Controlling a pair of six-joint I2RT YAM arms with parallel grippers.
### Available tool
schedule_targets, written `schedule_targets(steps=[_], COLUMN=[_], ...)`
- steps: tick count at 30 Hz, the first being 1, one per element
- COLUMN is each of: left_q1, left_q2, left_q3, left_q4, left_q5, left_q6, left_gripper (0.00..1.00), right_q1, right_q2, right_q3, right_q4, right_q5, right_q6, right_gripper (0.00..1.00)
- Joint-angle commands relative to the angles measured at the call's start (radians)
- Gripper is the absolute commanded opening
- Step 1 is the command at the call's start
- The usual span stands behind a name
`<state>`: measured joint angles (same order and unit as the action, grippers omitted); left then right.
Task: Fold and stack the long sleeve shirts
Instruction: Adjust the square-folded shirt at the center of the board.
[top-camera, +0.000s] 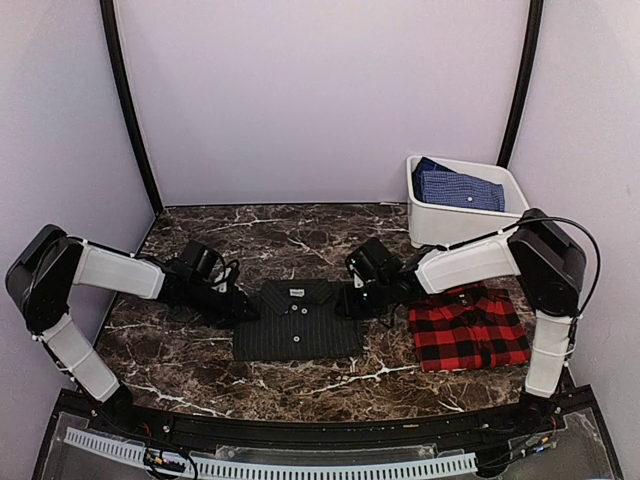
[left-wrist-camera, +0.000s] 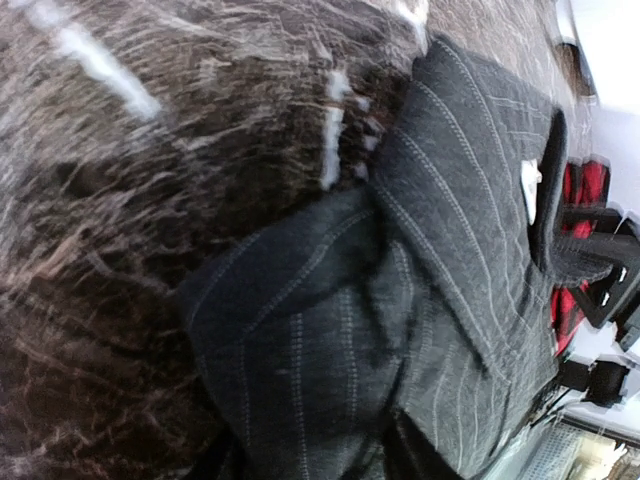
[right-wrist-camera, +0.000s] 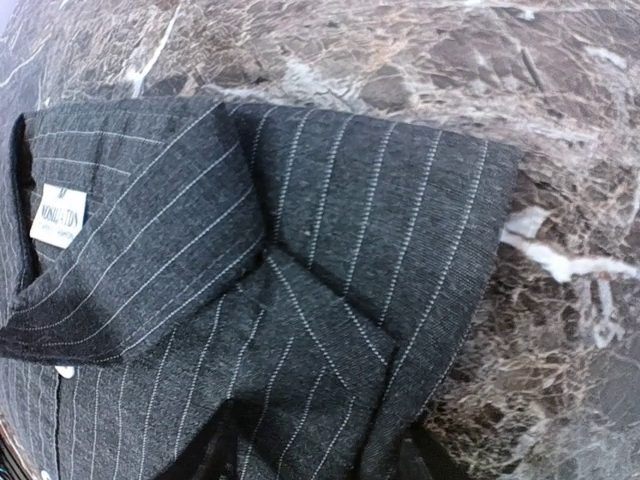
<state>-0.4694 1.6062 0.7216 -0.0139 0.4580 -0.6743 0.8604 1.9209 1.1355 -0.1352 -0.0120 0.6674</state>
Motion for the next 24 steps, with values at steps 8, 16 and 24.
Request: schedule_targets(steps=[8,16,24], left_q1=[-0.061,-0.110,-0.143], left_q2=[-0.123,-0.257,-0.243], left_q3=[0.117,0.170,0.085], left_q4=[-0.121,-0.349,-0.368], left_q5=[-0.092,-0.212,-0.258], left_q6=[-0.008,0.017,-0.056], left_gripper=[0.00,0.00,0.31], right_q1=[0.049,0.070,0.038], right_q2=[0.000,-0.088,-0.118], right_q3=[0.111,0.156,0.044], right_q4=[-0.058,-0.119,-0.115], right_q5=[-0.024,-0.009,0.003], right_q6=[-0.018,-0.045,-0.048], right_gripper=[0.00,0.00,0.01])
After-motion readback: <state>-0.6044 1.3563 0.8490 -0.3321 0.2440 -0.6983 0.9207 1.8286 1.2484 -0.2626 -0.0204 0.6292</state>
